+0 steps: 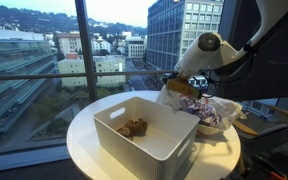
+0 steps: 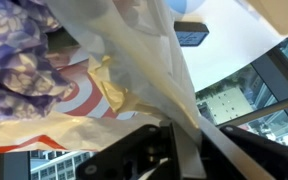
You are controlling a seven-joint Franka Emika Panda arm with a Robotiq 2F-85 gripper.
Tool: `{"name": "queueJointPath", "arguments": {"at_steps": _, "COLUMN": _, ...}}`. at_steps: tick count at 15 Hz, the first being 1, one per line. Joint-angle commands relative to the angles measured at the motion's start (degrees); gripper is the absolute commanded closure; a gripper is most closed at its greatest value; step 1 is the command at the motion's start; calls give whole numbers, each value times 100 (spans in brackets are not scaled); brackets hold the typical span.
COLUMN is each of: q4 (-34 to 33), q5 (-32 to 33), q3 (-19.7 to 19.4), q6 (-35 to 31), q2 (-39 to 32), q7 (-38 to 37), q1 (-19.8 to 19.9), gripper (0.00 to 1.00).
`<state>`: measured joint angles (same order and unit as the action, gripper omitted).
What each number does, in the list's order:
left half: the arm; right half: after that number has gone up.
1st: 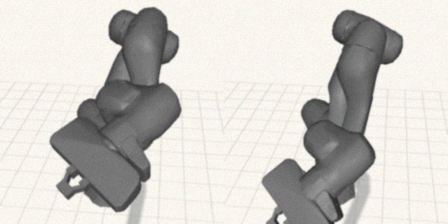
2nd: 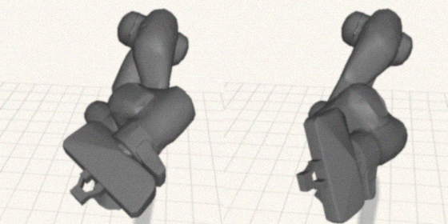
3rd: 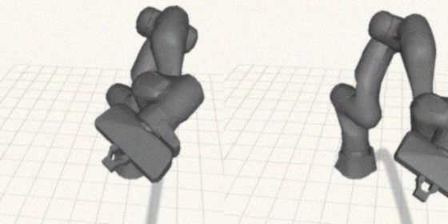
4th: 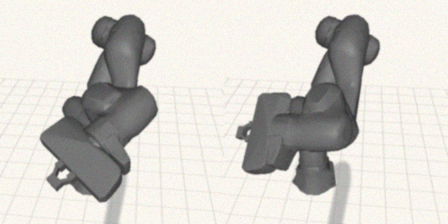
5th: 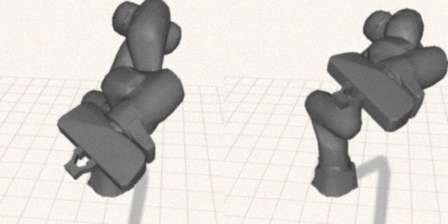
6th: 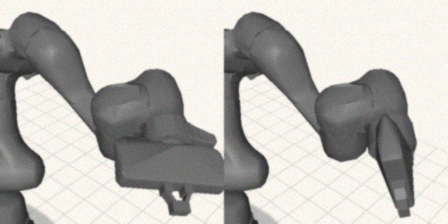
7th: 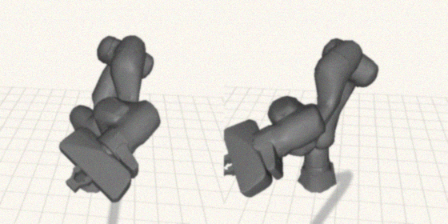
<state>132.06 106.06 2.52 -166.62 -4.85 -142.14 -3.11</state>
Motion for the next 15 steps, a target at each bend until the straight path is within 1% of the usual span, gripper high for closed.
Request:
{"name": "queueJointPath", "arguments": {"at_steps": 1, "q4": -284, "q5": -218, "q3": -40, "q6": -160, "q2": 288, "q7": 607, "q1": 32, "gripper": 99}}
{"name": "queueJointPath", "arguments": {"at_steps": 5, "q4": -594, "q5": -444, "q3": -22, "q6": -109, "q2": 348, "q7": 1339, "q1": 21, "gripper": 99}}
{"name": "queueJointPath", "arguments": {"at_steps": 8, "q4": -648, "q5": -829, "q3": -50, "q6": -275, "q2": 131, "q7": 1902, "q1": 63, "gripper": 99}}
{"name": "queueJointPath", "arguments": {"at_steps": 9, "q4": -606, "q5": -988, "q3": -60, "q6": -433, "q2": 67, "q7": 2000, "q1": 84, "gripper": 99}}
{"name": "queueJointPath", "arguments": {"at_steps": 11, "q4": -590, "q5": -1303, "q3": -58, "q6": -1026, "q2": -39, "q7": 2166, "q1": 124, "gripper": 99}}
{"name": "queueJointPath", "arguments": {"at_steps": 12, "q4": -521, "q5": -1555, "q3": -51, "q6": -1198, "q2": -77, "q7": 2413, "q1": 135, "gripper": 98}}
{"name": "queueJointPath", "arguments": {"at_steps": 15, "q4": -329, "q5": -2304, "q3": -9, "q6": -2069, "q2": -261, "q7": 3162, "q1": 209, "gripper": 99}}
